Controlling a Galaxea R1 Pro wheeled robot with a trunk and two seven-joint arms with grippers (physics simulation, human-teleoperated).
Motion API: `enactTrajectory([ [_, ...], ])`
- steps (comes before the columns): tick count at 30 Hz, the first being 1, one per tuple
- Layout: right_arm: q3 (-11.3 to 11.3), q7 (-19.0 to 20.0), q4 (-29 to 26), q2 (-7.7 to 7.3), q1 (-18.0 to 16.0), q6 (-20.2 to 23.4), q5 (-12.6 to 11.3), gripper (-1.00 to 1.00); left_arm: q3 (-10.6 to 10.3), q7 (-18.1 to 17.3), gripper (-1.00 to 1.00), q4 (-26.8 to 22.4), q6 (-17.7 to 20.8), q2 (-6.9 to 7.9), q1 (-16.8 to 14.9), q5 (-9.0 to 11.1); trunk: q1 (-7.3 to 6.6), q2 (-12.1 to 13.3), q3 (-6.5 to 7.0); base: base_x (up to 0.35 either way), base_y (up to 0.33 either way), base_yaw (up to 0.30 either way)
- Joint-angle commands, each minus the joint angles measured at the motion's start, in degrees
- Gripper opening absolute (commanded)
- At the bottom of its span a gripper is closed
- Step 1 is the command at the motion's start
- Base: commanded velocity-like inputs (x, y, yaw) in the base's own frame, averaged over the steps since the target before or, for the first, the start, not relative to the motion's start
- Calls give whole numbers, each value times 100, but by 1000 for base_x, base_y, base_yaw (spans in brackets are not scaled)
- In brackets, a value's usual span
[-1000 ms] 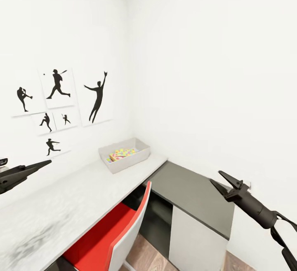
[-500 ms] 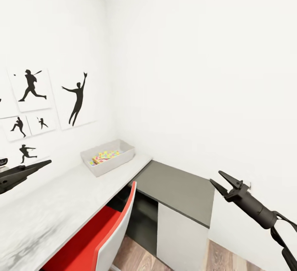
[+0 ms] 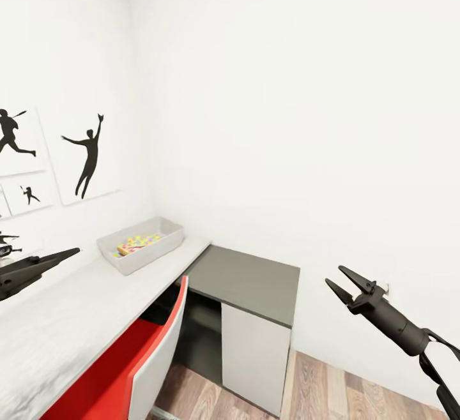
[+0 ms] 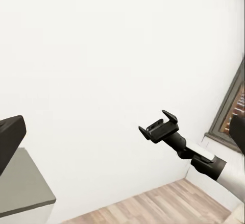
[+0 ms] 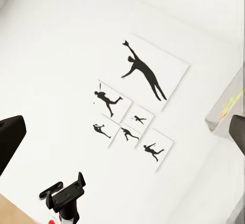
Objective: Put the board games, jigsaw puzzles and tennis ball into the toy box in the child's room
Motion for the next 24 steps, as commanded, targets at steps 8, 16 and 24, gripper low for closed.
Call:
enactTrajectory([
  [8, -2, 2, 10, 0, -4, 32, -17, 100, 3, -24, 100, -1, 57, 2, 0, -4, 0, -4, 23, -179, 0, -272],
  [16, -2, -7, 13, 0, -4, 31, -17, 100, 2, -24, 100, 0, 57, 2, 0, -4, 0, -4, 48, -283, 0, -272],
  [24, -2, -3, 94, 0, -4, 32, -17, 100, 3, -24, 100, -1, 58, 2, 0, -4, 0, -4, 74, -315, 0, -272],
])
